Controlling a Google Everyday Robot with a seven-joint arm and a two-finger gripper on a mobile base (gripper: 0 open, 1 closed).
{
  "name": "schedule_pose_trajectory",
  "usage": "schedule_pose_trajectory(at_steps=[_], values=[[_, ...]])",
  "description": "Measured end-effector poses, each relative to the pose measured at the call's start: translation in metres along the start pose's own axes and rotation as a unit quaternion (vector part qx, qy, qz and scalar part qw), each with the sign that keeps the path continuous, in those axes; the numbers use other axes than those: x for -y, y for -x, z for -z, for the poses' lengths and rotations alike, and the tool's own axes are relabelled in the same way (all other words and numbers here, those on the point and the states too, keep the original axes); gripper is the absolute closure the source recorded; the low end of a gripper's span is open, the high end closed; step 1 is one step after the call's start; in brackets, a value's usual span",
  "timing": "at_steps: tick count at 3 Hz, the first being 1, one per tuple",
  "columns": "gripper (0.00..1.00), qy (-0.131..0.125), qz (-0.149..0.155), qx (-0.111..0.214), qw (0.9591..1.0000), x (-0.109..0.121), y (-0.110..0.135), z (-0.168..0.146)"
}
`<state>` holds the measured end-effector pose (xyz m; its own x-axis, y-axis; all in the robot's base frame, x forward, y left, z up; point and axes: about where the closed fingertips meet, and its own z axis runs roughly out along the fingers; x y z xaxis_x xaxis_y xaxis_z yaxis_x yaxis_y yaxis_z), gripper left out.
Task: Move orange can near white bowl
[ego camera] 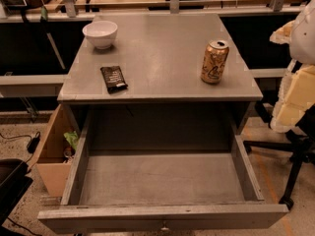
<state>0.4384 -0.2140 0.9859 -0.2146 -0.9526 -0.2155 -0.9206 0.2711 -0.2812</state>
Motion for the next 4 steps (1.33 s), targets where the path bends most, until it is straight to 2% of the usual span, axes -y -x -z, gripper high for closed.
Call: schedule_pose_trajectory(at_steps=[1,2,3,4], values=[[0.0,-0.003,0.0,0.005,1.0,0.002,0.001,0.001],[0.0,-0.019,0.003,0.059,0.9981,0.027,0.005,-0.001],[0.0,-0.027,0.008,0.128,0.9914,0.062,0.013,-0.01],[0.0,-0.043,-0.007,0.184,0.9818,0.096,0.009,-0.02]])
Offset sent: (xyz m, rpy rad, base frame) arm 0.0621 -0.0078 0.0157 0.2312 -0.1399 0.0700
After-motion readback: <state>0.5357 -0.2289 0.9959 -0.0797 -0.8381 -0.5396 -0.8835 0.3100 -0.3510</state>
